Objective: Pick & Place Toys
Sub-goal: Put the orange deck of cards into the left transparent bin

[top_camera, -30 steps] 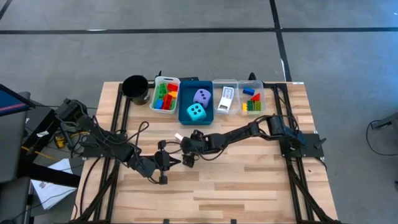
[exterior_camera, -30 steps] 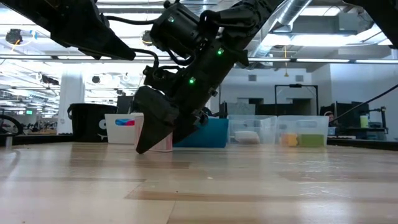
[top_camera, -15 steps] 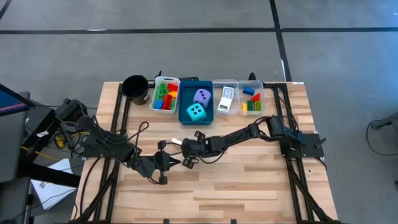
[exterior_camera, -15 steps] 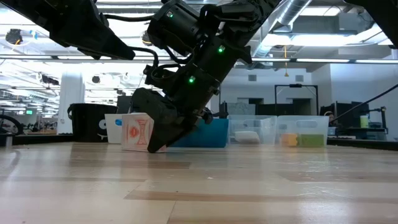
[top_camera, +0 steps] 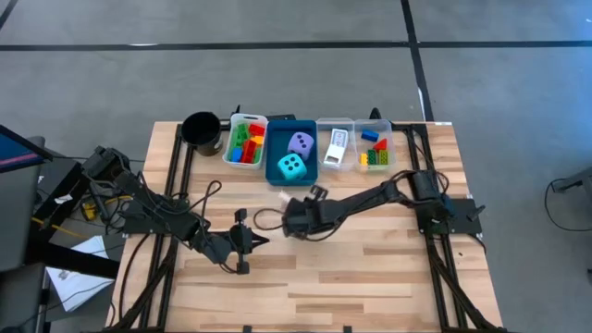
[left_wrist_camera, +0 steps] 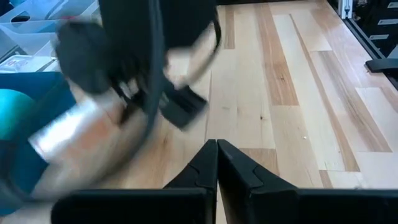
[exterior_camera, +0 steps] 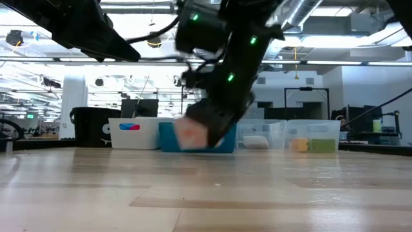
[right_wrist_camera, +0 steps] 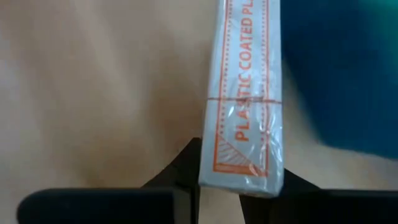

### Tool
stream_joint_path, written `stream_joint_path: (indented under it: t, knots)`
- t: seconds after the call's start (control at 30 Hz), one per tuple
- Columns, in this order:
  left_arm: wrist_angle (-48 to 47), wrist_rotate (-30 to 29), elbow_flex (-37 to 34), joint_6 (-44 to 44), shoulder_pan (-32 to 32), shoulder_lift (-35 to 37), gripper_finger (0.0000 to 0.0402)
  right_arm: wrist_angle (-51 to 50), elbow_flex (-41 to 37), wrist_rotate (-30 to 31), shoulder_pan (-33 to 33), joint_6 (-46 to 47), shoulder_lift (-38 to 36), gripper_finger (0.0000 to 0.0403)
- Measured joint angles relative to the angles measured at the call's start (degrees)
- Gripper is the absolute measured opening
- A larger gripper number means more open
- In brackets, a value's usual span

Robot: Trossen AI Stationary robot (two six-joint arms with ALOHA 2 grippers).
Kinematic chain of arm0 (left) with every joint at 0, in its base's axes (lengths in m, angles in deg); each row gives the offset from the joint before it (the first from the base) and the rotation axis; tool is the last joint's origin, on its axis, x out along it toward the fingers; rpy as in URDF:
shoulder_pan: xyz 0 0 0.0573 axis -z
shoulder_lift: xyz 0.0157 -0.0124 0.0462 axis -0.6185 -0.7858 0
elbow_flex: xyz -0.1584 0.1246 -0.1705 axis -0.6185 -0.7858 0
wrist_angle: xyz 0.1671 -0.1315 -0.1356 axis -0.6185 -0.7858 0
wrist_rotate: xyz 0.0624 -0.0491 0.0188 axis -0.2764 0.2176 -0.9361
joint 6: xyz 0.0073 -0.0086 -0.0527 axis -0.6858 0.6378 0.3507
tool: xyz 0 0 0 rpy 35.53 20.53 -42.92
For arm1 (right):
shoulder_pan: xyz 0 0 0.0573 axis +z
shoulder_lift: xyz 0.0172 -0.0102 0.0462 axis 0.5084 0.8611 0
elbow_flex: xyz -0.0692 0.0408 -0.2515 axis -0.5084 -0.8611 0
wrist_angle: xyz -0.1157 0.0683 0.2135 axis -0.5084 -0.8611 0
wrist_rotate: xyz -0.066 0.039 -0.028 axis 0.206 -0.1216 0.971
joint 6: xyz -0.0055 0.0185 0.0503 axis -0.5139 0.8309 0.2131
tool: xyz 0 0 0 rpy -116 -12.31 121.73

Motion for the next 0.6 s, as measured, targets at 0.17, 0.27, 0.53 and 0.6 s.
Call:
stream_joint_path:
  t: [0.17,0.27,0.53,0.6]
  knots:
    - [0.2,0.0,0.0,0.0,0.0,0.0,0.0000,-11.8,0.1,7.0,1.3,7.0,-7.7,0.0063]
    - [0.2,0.0,0.0,0.0,0.0,0.0,0.0000,-14.0,-0.6,11.0,3.0,8.9,-12.1,0.0063]
    - [1.3,0.0,0.0,0.0,0.0,0.0,0.0000,-14.6,-8.6,24.1,3.6,13.9,-24.7,0.0063]
    - [1.4,0.0,0.0,0.0,0.0,0.0,0.0000,-14.6,-12.2,25.0,1.6,15.9,-28.0,0.0063]
